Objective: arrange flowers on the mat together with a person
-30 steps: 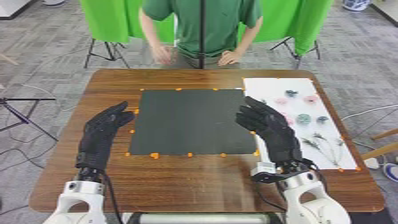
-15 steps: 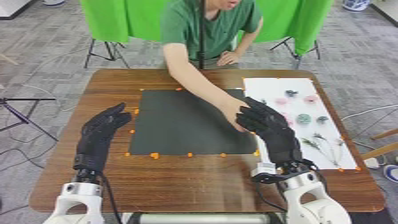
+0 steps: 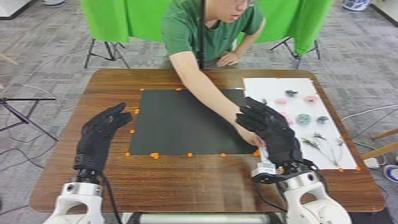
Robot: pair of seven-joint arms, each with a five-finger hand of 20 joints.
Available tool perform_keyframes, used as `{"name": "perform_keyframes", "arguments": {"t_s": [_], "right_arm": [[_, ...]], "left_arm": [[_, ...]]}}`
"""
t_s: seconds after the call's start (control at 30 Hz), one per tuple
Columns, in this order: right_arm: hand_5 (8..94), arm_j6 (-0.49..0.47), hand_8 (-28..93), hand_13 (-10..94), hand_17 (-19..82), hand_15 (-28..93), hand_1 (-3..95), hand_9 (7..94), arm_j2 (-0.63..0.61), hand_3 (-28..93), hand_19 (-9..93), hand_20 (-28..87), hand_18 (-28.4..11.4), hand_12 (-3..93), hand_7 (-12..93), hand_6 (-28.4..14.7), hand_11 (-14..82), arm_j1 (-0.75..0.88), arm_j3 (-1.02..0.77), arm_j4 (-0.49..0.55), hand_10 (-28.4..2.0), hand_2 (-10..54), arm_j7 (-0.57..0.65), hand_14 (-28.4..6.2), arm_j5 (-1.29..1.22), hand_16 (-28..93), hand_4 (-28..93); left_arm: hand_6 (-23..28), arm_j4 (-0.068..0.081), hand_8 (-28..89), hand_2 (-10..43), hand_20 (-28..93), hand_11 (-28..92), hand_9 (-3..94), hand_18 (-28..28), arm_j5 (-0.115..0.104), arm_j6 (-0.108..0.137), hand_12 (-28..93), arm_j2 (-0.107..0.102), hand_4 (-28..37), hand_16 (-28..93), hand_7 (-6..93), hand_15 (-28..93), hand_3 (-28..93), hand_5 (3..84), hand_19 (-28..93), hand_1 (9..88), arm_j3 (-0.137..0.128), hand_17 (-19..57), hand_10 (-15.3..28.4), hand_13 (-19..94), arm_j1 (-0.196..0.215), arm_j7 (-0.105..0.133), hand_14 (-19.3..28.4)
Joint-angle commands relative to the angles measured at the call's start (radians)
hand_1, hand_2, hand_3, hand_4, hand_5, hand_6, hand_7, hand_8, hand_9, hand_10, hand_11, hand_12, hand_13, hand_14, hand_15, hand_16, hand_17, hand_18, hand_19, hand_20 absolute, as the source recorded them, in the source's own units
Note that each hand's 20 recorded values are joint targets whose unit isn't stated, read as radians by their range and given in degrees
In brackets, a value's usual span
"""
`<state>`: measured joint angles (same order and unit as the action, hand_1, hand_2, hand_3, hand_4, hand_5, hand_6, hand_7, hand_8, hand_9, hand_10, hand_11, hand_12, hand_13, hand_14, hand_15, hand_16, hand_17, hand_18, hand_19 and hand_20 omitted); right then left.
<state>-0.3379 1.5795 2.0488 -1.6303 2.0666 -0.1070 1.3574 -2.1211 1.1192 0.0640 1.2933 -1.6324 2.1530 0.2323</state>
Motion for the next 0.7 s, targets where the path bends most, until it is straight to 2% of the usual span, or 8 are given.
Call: {"name": "perform_keyframes", "arguments": {"t_s": [0.03,0.27,0.4,0.5,0.63,0.7], "right_arm": [[42.1,0.003,-8,37,16,11,15.0,44.3,0.005,75,18,26,-17.3,13.5,11,-3.4,5.0,0.007,0.002,0.008,-15.3,-8.1,-0.005,-16.9,0.001,20,-19],[42.2,0.004,-8,37,16,11,15.1,44.4,0.007,75,18,26,-17.4,13.5,11,-3.4,5.1,0.005,-0.001,0.008,-15.3,-8.1,-0.008,-16.8,0.002,20,-19],[42.7,0.003,-9,37,16,11,15.6,44.6,0.004,75,18,26,-17.4,13.5,11,-2.4,5.1,0.008,0.002,0.009,-15.4,-8.4,-0.017,-16.9,0.010,20,-19],[43.0,0.012,-9,37,17,11,16.0,44.7,0.001,75,17,26,-16.9,13.4,11,-2.3,5.1,0.011,0.004,0.010,-15.4,-8.7,-0.019,-16.6,0.008,20,-19],[43.1,0.015,-9,37,18,11,16.3,44.6,-0.002,75,16,25,-15.7,13.4,11,-2.6,5.1,0.007,0.002,0.007,-15.3,-9.2,-0.019,-16.3,0.008,20,-19],[43.0,0.009,-9,37,18,11,16.4,44.6,-0.001,75,15,26,-15.4,13.4,11,-2.8,5.1,0.006,0.003,0.006,-15.3,-9.4,-0.019,-16.3,0.009,20,-19]], "left_arm": [[3.9,0.003,-7,-3.4,17,23,46.6,12.0,-0.006,0.003,15,0.007,-15.6,3,17.0,19,61,45.9,9,32.1,0.003,4.2,13.3,35,0.000,-0.006,16.9],[3.9,0.006,-7,-3.3,17,23,46.6,12.0,-0.005,0.001,15,0.008,-15.6,3,16.9,19,61,45.9,9,32.2,0.005,4.2,13.2,35,-0.006,-0.006,16.9],[3.8,0.006,-7,-3.2,17,23,46.5,12.1,0.015,0.004,15,0.005,-15.6,3,17.0,19,61,45.9,9,32.1,-0.001,4.2,13.3,35,0.000,-0.009,16.8],[3.9,0.010,-7,-3.2,17,23,46.5,12.1,-0.001,0.009,15,0.001,-15.6,3,17.0,19,61,45.9,9,32.1,-0.006,4.2,13.3,35,0.004,-0.008,16.8],[4.1,0.024,-7,-3.2,17,23,46.5,12.2,-0.003,0.000,15,0.002,-15.7,3,16.7,18,61,46.1,10,32.2,-0.023,5.3,13.4,35,-0.006,-0.008,16.9],[4.1,0.030,-7,-3.1,17,23,46.2,12.3,-0.009,0.005,15,0.001,-15.7,3,16.6,18,61,46.1,10,32.3,-0.035,5.7,13.5,35,-0.002,-0.001,16.9]]}}
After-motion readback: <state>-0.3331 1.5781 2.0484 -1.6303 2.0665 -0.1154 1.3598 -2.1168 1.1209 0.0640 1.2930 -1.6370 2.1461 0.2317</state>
